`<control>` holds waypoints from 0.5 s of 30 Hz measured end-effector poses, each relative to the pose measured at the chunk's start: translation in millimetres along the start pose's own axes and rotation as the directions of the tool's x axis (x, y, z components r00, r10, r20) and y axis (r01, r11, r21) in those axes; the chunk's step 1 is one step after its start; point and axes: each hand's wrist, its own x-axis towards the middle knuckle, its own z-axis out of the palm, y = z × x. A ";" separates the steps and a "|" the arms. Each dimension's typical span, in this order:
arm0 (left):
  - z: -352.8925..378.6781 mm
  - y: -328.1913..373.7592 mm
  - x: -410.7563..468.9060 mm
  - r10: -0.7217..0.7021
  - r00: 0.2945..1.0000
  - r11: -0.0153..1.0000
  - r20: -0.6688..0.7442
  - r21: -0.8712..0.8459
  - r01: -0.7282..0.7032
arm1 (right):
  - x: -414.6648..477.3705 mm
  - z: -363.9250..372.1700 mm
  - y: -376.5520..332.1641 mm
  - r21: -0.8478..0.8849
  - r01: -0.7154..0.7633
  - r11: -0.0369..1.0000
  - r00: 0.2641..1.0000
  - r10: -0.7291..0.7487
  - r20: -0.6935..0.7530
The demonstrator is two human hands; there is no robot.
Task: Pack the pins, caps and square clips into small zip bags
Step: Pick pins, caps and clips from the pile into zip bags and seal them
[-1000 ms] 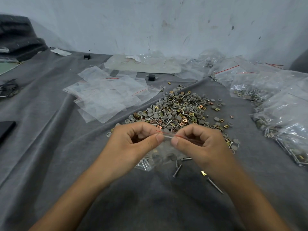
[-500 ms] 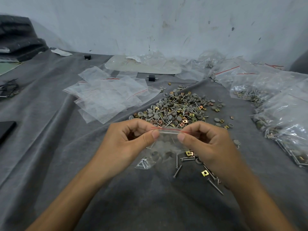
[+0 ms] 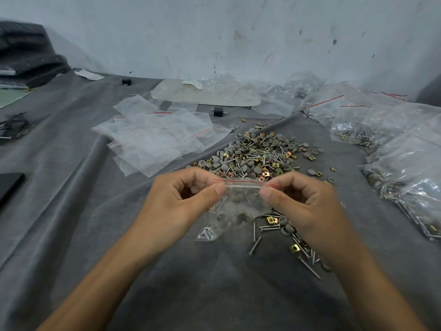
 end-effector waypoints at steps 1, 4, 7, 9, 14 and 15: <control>0.4 0.2 0.0 0.000 1.000 1.000 -0.001 0.004 0.000 | -0.1 -0.1 -0.2 -0.001 0.002 1.000 1.000 -0.002 -0.001; -0.9 1.2 0.3 0.006 1.000 1.000 -0.018 0.012 -0.005 | 0.4 -1.1 0.0 0.024 -0.011 1.000 1.000 0.010 0.004; -3.6 1.5 1.0 -0.007 0.999 1.000 -0.053 -0.006 0.007 | 1.1 -3.4 1.2 0.044 -0.015 0.999 1.000 0.015 -0.004; -4.3 1.4 1.1 -0.010 0.999 1.000 -0.053 -0.009 0.009 | 1.4 -4.2 1.6 0.041 -0.003 0.999 1.000 0.003 -0.004; -2.9 -0.1 -0.6 0.013 1.000 0.999 0.014 0.045 -0.014 | 1.3 0.2 4.2 0.056 0.033 0.998 0.999 -0.035 0.033; -1.8 -0.5 -1.3 0.011 0.999 0.999 0.035 0.030 -0.012 | 0.9 2.3 4.8 0.058 0.047 0.997 0.998 -0.050 0.048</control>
